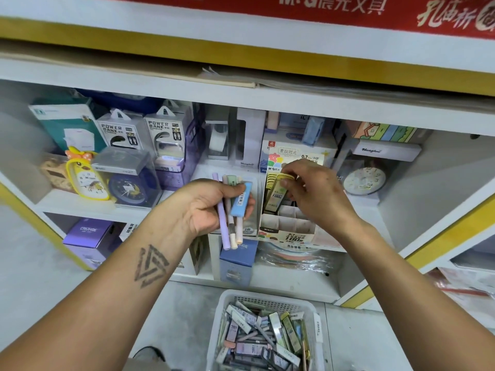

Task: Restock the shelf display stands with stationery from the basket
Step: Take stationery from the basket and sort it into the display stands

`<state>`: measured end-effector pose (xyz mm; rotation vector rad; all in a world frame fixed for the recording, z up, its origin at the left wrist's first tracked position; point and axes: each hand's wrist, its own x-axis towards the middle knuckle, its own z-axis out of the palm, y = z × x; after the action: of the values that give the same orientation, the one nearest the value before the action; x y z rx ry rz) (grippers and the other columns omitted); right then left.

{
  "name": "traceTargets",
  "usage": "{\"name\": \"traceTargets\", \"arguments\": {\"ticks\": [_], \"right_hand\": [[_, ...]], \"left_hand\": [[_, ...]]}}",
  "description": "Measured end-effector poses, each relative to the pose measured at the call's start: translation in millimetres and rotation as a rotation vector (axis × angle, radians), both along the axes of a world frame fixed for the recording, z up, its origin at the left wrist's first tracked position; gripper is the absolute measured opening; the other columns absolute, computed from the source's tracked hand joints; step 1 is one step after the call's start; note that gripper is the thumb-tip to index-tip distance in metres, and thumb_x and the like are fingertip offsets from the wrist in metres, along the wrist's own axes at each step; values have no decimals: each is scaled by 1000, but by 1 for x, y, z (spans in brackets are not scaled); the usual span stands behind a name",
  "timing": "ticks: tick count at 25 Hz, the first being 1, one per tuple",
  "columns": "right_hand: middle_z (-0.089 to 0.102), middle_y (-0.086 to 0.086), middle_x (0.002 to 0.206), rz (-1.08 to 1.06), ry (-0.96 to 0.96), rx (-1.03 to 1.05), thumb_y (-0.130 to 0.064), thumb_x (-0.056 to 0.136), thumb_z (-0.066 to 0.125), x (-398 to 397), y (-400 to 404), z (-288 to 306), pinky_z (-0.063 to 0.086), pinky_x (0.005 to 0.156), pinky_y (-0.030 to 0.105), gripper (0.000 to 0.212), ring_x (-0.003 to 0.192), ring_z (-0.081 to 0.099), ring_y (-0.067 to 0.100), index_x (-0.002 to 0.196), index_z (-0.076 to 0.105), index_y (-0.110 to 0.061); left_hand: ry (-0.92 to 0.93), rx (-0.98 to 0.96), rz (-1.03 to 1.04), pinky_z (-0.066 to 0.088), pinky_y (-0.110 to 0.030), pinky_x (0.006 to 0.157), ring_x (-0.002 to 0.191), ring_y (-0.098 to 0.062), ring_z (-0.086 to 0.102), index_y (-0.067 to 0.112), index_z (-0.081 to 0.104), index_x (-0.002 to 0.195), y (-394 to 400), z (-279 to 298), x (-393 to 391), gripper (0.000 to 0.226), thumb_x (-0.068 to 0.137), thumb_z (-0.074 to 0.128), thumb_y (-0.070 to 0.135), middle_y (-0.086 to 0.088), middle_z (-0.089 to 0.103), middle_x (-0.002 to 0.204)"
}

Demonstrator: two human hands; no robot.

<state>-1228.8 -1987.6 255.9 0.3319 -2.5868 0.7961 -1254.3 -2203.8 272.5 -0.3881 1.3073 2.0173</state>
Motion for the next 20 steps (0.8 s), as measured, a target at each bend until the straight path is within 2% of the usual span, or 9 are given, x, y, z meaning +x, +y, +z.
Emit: {"name": "traceTargets", "arguments": {"ticks": [2, 4, 6, 8, 10, 12, 14, 17, 20], "right_hand": [[64, -3, 92, -19, -69, 13, -12, 93, 66, -1, -2, -5, 55, 72, 38, 15, 78, 68, 23, 108, 62, -15], [65, 3, 88, -17, -100, 62, -11, 94, 65, 0, -7, -9, 54, 70, 41, 12, 77, 65, 27, 103, 58, -13], [65, 10, 88, 4, -27, 160, -8, 94, 62, 1, -9, -10, 51, 72, 42, 4, 79, 63, 30, 96, 65, -6], [66, 9, 85, -21, 37, 134, -6, 93, 63, 0, -10, -7, 50, 71, 38, 10, 76, 62, 26, 89, 71, -4], [69, 7, 78, -58, -136, -237, -14, 93, 68, 1, -14, 3, 53, 66, 33, 10, 65, 62, 16, 86, 74, -11], [72, 7, 75, 33, -459, -640, -24, 87, 75, 6, -16, 11, 52, 57, 28, 11, 59, 62, 12, 91, 76, -14], [74, 9, 78, 100, -583, -716, -21, 82, 79, 10, -15, 14, 51, 55, 25, 20, 61, 63, 13, 97, 75, -8], [71, 19, 84, 70, -572, -865, -3, 82, 75, 10, -8, 20, 52, 58, 26, 20, 62, 60, 19, 99, 71, 4], [68, 19, 82, 57, -541, -1014, 5, 87, 67, 10, 2, 25, 53, 52, 22, 19, 57, 59, 18, 105, 69, 7]], "left_hand": [[4, 1, -15, 60, -37, 51, 59, -28, 71, -6, 64, 101, 2, -1, 1, 12, 93, 56, -1, -21, 71, 74], [18, 1, -33, 60, -37, 52, 60, -28, 72, -6, 65, 99, 4, 0, 3, 11, 92, 58, -1, -21, 71, 74], [38, -5, -57, 60, -37, 52, 63, -28, 73, -6, 64, 101, 7, 0, 4, 13, 91, 59, 0, -22, 72, 76], [51, -1, -77, 59, -36, 52, 66, -28, 73, -7, 64, 105, 10, -1, 6, 17, 90, 61, 0, -23, 72, 80], [68, 3, -91, 60, -36, 54, 69, -29, 73, -8, 64, 107, 13, -1, 8, 20, 88, 63, 1, -23, 72, 82], [92, -3, -102, 60, -37, 55, 70, -29, 73, -8, 64, 105, 17, 0, 9, 20, 87, 65, 1, -22, 73, 82], [90, 13, -105, 61, -39, 57, 70, -30, 74, -9, 63, 106, 21, 0, 10, 22, 87, 65, 2, -23, 73, 83], [53, 77, -113, 62, -43, 61, 70, -32, 73, -8, 64, 102, 25, 1, 10, 18, 90, 63, 5, -24, 72, 84], [15, 63, -53, 62, -45, 59, 67, -34, 73, -7, 63, 97, 21, 2, 6, 11, 91, 60, 1, -26, 72, 83]]}}
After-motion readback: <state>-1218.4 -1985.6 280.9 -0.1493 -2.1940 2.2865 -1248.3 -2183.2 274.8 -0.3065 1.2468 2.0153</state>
